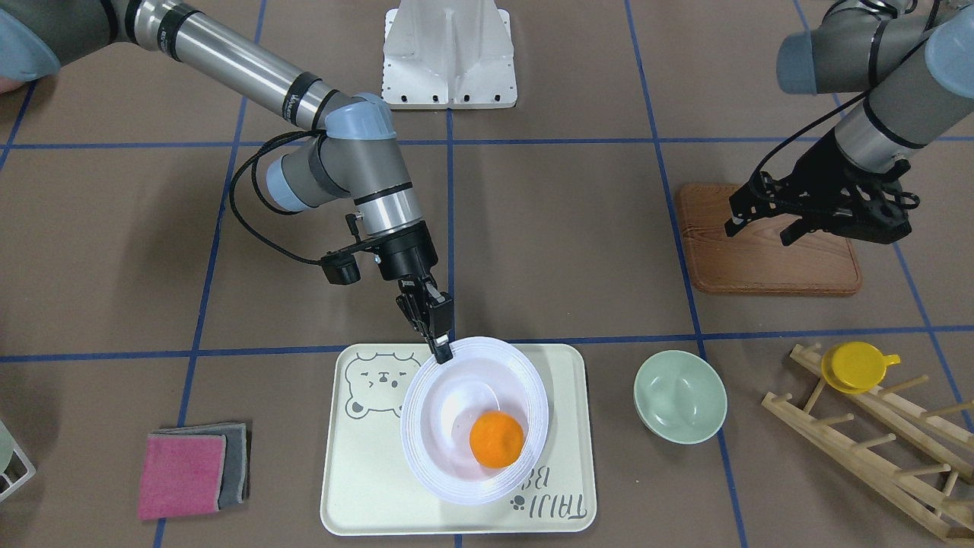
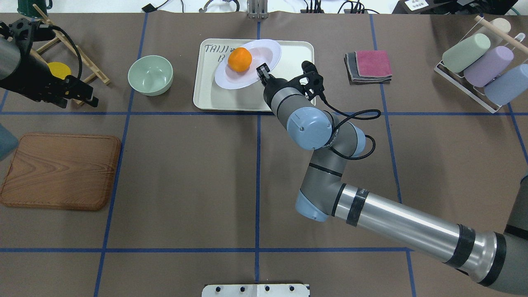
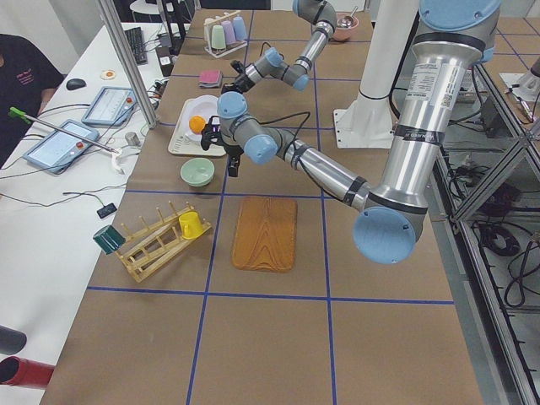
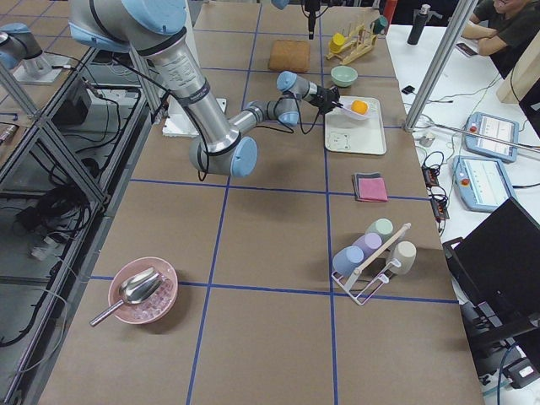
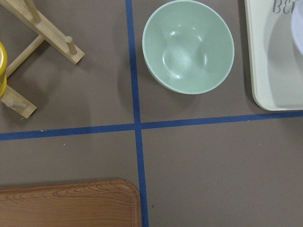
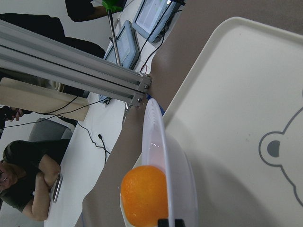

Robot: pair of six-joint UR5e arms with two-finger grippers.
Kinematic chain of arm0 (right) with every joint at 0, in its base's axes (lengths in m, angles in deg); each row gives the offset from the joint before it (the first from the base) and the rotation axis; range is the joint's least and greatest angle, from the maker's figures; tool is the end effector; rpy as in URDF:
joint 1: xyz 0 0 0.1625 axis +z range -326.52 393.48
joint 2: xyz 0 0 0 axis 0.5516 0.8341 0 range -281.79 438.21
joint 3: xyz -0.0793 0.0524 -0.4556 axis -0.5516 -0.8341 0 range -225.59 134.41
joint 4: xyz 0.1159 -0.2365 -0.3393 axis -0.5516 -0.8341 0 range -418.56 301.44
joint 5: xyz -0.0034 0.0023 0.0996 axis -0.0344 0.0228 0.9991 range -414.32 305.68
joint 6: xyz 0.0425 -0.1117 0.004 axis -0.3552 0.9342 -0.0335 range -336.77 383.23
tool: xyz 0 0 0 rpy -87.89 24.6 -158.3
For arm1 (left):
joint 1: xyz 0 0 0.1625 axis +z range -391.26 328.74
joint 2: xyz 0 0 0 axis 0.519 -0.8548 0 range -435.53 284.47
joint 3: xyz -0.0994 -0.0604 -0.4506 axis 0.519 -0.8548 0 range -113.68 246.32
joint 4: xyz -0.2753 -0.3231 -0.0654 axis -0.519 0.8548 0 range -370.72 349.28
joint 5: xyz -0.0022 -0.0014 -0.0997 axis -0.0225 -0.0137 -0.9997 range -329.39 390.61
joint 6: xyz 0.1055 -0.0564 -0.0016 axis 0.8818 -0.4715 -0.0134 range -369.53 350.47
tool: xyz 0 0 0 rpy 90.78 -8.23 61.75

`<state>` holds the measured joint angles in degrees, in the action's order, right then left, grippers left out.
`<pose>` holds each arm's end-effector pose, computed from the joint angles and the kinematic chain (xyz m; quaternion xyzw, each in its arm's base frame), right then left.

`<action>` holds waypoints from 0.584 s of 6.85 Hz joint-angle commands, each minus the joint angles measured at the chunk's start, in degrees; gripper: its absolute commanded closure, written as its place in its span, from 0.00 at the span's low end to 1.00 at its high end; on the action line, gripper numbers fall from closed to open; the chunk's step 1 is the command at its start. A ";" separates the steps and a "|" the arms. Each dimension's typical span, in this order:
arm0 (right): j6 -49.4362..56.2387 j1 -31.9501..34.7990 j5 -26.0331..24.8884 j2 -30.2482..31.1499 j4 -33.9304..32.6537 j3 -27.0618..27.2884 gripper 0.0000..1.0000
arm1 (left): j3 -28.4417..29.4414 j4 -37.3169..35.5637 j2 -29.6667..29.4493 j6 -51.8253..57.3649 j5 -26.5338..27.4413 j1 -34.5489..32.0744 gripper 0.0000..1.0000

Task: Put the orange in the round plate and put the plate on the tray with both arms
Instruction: 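Push the plate with the orange onto the cream tray with the right gripper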

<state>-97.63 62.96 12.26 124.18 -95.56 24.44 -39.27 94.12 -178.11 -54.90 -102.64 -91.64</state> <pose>-0.6297 -0.5638 0.2581 0.1514 -0.6119 0.4943 0.5986 0.2488 -0.5415 0.4197 0.0617 0.4794 0.0153 0.8753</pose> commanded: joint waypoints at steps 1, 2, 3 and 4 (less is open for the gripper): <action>-0.87 -0.04 0.39 0.17 -0.96 -1.46 0.59 | 0.03 0.00 0.01 0.01 0.01 0.00 0.07; 0.61 0.31 3.09 0.44 -3.93 -1.21 0.01 | 0.03 0.00 0.01 0.27 0.01 -0.09 0.07; 6.80 1.01 7.12 0.70 -4.39 -0.51 0.00 | 0.03 0.00 0.01 0.36 0.01 -0.53 0.07; 15.04 2.06 13.60 4.10 -5.53 2.54 0.00 | 0.03 0.00 0.01 0.36 0.01 -0.79 0.07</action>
<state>-90.79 63.98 19.48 125.59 -99.76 24.46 -39.24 94.13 -178.10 -54.59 -102.63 -92.11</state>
